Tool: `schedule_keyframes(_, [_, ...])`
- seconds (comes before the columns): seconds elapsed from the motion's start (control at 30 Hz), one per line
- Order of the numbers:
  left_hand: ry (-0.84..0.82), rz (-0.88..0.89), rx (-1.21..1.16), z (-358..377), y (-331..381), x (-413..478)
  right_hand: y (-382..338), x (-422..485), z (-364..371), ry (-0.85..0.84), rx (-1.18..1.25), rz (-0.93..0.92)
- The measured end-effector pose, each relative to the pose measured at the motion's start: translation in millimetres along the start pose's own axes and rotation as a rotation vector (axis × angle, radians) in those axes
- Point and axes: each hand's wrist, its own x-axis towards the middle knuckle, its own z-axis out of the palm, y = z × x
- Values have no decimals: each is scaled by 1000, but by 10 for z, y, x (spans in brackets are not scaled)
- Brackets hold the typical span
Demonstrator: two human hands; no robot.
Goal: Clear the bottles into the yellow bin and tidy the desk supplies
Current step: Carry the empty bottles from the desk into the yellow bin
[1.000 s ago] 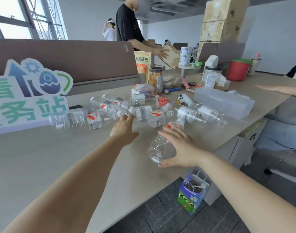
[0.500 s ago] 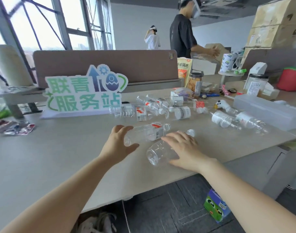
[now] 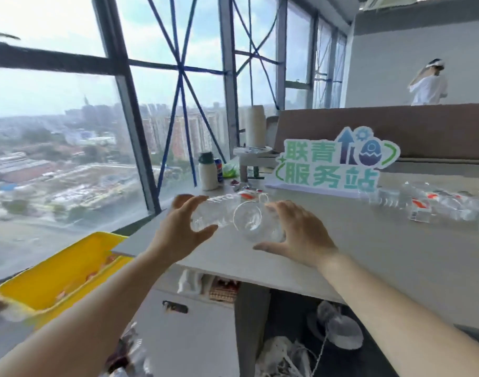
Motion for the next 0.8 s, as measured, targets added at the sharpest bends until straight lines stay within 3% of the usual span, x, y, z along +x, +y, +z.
schedule_keyframes(0.2, [204, -202, 123, -1059, -804, -525, -1055, 840, 521, 62, 292, -187])
schedule_keyframes(0.53, [412, -481, 353, -2189, -2031, -1259, -2669, 1893, 1870, 55, 906, -235])
schedule_keyframes(0.8, [503, -530, 451, -2578, -3091, -1067, -3542, 2760, 2889, 58, 1115, -207])
